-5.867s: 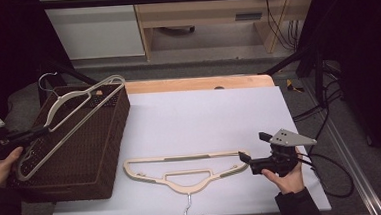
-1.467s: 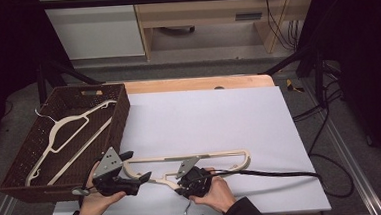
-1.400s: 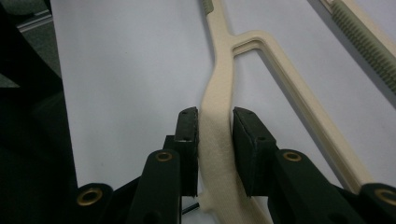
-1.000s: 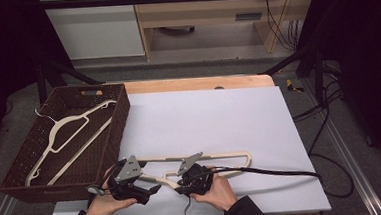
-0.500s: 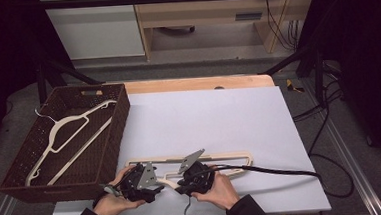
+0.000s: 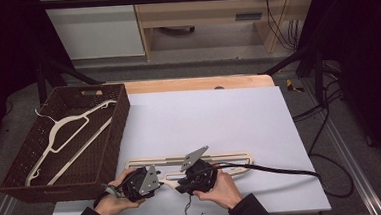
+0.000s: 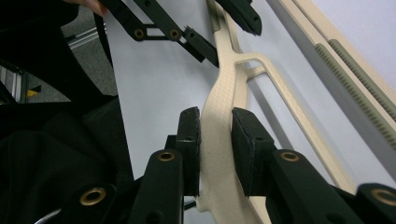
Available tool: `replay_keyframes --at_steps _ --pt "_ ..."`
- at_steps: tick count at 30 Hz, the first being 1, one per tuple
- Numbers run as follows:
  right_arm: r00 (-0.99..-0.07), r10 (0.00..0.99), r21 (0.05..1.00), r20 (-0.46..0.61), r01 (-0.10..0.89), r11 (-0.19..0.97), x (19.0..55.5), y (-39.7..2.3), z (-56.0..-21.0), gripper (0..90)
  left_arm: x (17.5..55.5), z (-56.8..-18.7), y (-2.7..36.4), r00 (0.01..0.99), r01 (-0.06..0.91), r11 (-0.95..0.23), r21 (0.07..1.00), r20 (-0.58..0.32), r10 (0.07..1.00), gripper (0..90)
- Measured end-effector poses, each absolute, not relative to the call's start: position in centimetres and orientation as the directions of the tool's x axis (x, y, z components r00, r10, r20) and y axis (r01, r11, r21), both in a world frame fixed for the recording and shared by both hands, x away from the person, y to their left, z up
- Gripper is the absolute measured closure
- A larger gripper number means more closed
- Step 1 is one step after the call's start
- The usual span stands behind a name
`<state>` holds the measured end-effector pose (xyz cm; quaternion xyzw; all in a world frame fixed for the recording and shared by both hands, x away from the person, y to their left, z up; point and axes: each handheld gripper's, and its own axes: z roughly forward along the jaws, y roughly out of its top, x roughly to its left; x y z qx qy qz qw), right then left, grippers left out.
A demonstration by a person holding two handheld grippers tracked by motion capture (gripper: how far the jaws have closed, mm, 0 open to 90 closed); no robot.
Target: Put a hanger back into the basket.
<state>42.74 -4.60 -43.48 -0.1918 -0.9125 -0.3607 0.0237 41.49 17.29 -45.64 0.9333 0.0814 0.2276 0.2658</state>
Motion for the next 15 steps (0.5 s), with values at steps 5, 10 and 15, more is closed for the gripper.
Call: replay_keyframes --at_steps 5,10,15 --pt "-0.923 0.336 0.649 0.186 0.373 0.664 42.7 -4.6 -43.4 73.3 41.2 -45.8 16.8 0.875 0.012 -0.850 0.526 0.406 0.264 71.5" --pt "-0.928 0.328 0.672 0.174 0.356 0.649 42.6 -4.8 -43.1 73.0 40.8 -45.5 16.8 0.861 -0.025 -0.862 0.506 0.449 0.239 74.3" --pt "-0.928 0.358 0.712 0.104 0.321 0.625 42.4 -5.3 -42.2 65.8 40.4 -44.6 16.9 0.857 -0.045 -0.848 0.528 0.457 0.239 79.4"
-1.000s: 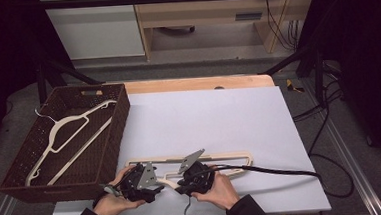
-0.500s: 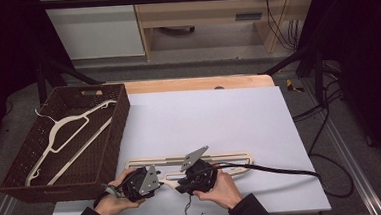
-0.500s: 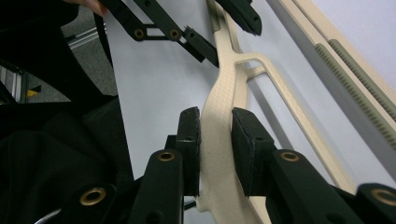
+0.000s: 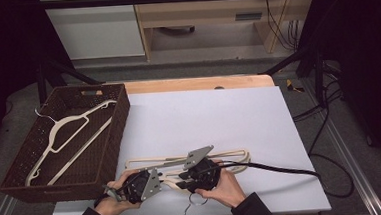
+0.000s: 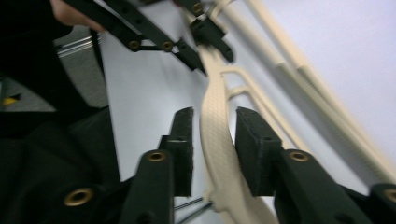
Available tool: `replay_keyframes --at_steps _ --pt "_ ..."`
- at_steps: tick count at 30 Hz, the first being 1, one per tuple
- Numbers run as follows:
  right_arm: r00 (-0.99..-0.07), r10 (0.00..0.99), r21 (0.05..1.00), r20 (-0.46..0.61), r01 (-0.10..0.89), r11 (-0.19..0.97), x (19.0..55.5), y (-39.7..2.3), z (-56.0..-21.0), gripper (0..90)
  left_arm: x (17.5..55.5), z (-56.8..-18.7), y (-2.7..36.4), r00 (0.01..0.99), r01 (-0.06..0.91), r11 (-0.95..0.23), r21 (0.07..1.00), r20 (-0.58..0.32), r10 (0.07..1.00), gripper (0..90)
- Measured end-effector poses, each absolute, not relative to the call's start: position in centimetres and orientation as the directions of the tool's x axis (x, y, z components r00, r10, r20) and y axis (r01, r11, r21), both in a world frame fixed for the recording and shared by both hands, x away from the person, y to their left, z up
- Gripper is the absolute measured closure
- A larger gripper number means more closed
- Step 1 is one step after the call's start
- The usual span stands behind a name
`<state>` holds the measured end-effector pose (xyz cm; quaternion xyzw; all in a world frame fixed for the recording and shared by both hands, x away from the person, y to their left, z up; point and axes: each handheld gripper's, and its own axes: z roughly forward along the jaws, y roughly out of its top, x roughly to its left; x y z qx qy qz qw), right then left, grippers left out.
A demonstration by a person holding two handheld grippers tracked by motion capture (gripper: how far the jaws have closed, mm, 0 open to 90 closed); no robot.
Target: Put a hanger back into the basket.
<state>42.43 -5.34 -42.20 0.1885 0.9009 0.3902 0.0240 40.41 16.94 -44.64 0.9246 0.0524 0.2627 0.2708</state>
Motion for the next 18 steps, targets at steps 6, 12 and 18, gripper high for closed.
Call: replay_keyframes --at_steps 6,12,18 --pt "-0.898 0.435 0.843 0.060 0.279 0.459 42.6 -7.7 -39.9 52.7 40.4 -44.2 17.1 0.851 -0.064 -0.851 0.521 0.474 0.226 81.6" --pt "-0.811 0.582 0.914 0.057 0.277 0.297 43.6 -12.3 -37.8 38.7 40.4 -43.4 17.3 0.857 -0.073 -0.840 0.538 0.465 0.223 83.5" --pt "-0.730 0.681 0.928 0.062 0.293 0.230 44.2 -16.3 -37.6 25.7 40.9 -42.7 17.3 0.871 -0.032 -0.799 0.600 0.409 0.272 85.0"
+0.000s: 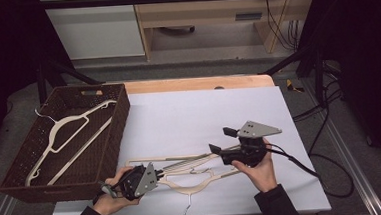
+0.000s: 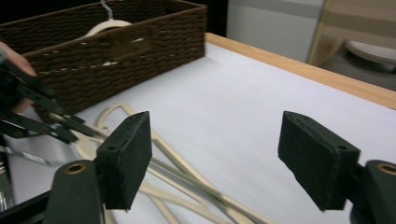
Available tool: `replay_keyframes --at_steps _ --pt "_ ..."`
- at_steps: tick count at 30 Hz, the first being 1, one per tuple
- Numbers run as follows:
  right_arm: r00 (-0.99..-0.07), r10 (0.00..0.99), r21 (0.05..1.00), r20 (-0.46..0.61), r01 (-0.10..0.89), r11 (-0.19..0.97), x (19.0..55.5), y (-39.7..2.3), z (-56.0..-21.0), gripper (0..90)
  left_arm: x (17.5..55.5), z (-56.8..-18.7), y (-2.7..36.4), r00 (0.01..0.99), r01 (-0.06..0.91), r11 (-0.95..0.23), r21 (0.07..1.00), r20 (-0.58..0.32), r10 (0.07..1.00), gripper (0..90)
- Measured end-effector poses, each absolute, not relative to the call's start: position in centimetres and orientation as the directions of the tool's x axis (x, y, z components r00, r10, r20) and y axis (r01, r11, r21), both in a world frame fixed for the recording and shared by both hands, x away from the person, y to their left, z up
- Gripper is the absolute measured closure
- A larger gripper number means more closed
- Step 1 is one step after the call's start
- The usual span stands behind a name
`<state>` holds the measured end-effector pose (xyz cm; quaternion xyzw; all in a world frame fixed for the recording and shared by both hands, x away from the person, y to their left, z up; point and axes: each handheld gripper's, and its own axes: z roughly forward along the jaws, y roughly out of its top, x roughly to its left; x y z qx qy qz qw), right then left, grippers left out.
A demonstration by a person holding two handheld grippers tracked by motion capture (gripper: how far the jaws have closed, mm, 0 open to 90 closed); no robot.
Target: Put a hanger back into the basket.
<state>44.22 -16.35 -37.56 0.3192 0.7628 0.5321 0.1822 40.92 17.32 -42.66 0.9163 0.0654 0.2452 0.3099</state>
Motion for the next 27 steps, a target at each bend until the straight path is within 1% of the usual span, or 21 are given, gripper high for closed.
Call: replay_keyframes --at_steps 1,5,10,12,18,27 --pt "-0.718 0.693 0.928 0.060 0.296 0.226 44.2 -16.9 -37.6 25.1 41.1 -42.4 17.4 0.873 -0.030 -0.804 0.593 0.408 0.268 85.0" --pt "-0.677 0.733 0.924 0.070 0.321 0.208 43.7 -19.1 -38.3 21.4 41.6 -41.8 17.5 0.889 0.025 -0.755 0.655 0.331 0.317 85.3" --pt "-0.654 0.752 0.916 0.080 0.347 0.203 42.9 -20.9 -39.3 19.0 41.9 -40.5 17.9 0.888 0.068 -0.700 0.711 0.276 0.367 85.3" --pt "-0.653 0.754 0.913 0.065 0.344 0.218 42.7 -21.1 -39.4 18.7 42.0 -40.0 18.1 0.884 0.089 -0.674 0.733 0.254 0.392 85.3" --pt "-0.670 0.740 0.913 0.068 0.341 0.225 42.2 -21.1 -39.4 17.8 42.1 -38.8 19.3 0.865 0.134 -0.615 0.777 0.212 0.456 85.4" --pt "-0.664 0.744 0.913 0.073 0.345 0.218 42.2 -21.2 -39.3 16.8 42.4 -36.6 21.1 0.838 0.149 -0.533 0.833 0.180 0.515 85.4"
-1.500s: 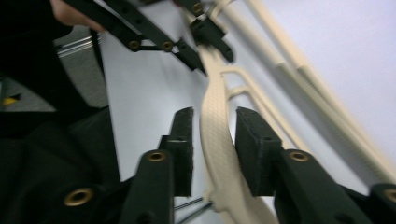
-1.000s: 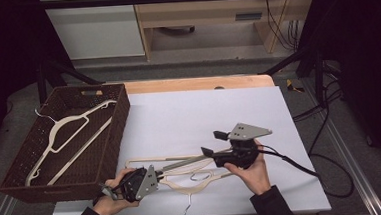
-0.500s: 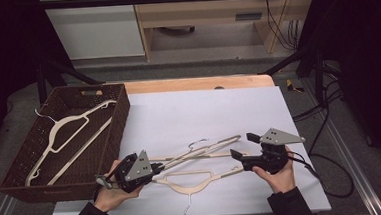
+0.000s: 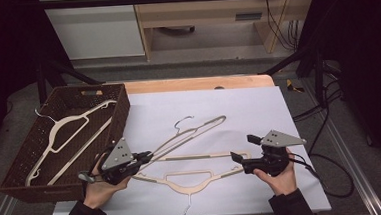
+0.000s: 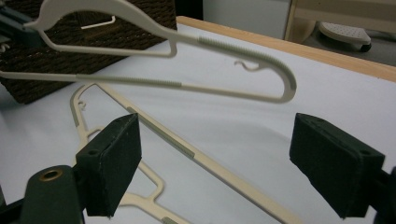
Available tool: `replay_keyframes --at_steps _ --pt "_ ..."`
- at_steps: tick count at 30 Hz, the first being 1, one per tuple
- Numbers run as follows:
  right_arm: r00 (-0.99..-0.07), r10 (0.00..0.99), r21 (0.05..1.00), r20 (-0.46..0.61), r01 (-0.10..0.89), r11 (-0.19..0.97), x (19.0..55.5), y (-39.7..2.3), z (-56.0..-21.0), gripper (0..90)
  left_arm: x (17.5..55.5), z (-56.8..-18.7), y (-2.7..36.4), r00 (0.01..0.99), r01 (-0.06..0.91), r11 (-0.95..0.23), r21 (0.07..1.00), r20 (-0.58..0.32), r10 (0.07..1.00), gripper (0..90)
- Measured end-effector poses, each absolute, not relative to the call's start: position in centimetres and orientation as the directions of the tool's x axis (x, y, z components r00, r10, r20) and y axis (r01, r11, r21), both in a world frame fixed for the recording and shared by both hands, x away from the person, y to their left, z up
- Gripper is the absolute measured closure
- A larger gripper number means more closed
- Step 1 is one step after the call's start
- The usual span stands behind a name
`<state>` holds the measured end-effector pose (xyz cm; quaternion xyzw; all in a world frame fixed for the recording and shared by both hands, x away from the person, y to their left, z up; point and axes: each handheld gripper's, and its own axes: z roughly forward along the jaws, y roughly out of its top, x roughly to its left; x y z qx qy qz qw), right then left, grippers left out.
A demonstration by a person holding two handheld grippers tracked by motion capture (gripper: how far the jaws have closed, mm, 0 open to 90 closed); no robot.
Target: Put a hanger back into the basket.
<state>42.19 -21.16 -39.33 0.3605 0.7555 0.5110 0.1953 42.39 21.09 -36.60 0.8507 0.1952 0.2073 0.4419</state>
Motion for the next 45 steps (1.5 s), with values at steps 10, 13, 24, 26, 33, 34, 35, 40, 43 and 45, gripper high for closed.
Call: replay_keyframes --at_steps 10,13,24,26,33,34,35,40,43,45 --pt "-0.668 0.740 0.917 0.075 0.337 0.212 42.2 -21.3 -39.2 12.3 43.2 -31.2 23.4 0.812 0.155 -0.439 0.885 0.140 0.567 85.4" --pt "-0.667 0.741 0.918 0.073 0.335 0.211 42.1 -21.3 -39.2 10.0 43.7 -29.6 24.5 0.804 0.154 -0.417 0.896 0.132 0.580 85.4" --pt "-0.650 0.757 0.924 0.071 0.328 0.194 41.8 -22.1 -38.6 4.4 45.4 -26.4 29.4 0.745 0.190 -0.382 0.905 0.120 0.656 85.4" --pt "-0.646 0.761 0.926 0.067 0.324 0.194 41.8 -22.3 -38.5 4.3 45.8 -26.4 30.4 0.734 0.200 -0.379 0.904 0.118 0.669 85.4" --pt "-0.634 0.770 0.929 0.069 0.322 0.182 41.7 -22.8 -38.2 4.1 46.9 -27.3 34.1 0.691 0.243 -0.339 0.909 0.083 0.719 85.4" --pt "-0.632 0.772 0.930 0.070 0.322 0.179 41.7 -22.8 -38.2 4.0 47.1 -27.5 34.6 0.686 0.249 -0.330 0.911 0.075 0.724 85.4" --pt "-0.631 0.773 0.931 0.069 0.319 0.178 41.7 -22.9 -38.2 4.0 47.2 -27.7 35.1 0.680 0.255 -0.321 0.912 0.067 0.730 85.4" --pt "-0.628 0.775 0.932 0.070 0.319 0.174 41.6 -23.1 -38.1 3.4 47.7 -29.1 37.3 0.658 0.295 -0.302 0.907 0.036 0.752 85.4" --pt "-0.627 0.776 0.933 0.065 0.314 0.175 41.6 -23.4 -38.0 3.3 47.8 -29.8 38.7 0.647 0.309 -0.290 0.906 0.023 0.762 85.3" --pt "-0.621 0.781 0.934 0.068 0.315 0.169 41.6 -23.6 -37.9 3.4 47.8 -30.1 39.7 0.642 0.315 -0.282 0.906 0.015 0.766 85.3"
